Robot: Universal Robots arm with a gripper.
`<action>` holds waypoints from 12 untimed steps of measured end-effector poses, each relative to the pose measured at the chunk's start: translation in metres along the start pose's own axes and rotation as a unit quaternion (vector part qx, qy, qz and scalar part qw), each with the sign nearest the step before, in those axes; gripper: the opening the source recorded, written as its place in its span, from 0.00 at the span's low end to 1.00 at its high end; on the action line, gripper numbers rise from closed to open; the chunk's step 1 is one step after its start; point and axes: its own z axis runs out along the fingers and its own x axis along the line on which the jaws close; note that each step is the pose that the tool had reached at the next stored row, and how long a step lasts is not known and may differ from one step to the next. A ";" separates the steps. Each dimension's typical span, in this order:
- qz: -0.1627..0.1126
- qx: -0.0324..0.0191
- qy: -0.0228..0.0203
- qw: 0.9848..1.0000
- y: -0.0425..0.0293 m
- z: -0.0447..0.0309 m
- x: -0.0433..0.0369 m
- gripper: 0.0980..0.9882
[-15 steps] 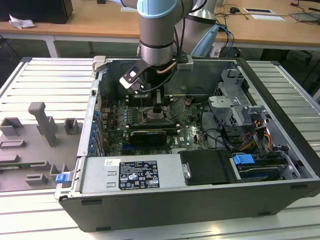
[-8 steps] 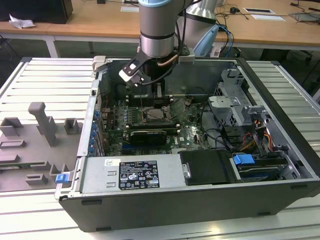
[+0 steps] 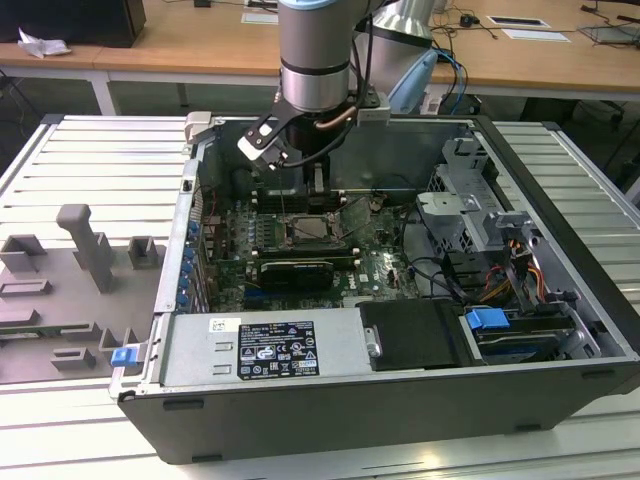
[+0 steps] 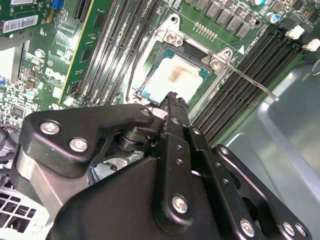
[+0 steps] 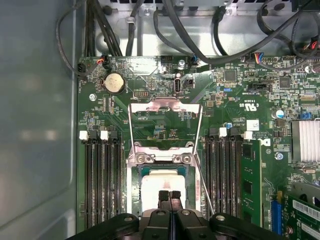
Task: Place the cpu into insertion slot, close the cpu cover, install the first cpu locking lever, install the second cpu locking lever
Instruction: 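Close the cpu cover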
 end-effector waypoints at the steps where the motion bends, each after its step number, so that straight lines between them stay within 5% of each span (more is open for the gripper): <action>1: 0.000 0.000 0.000 1.000 0.0000 -0.0002 0.0000 0.01; 12: 0.000 0.000 0.000 1.000 0.0005 -0.0006 -0.0010 0.01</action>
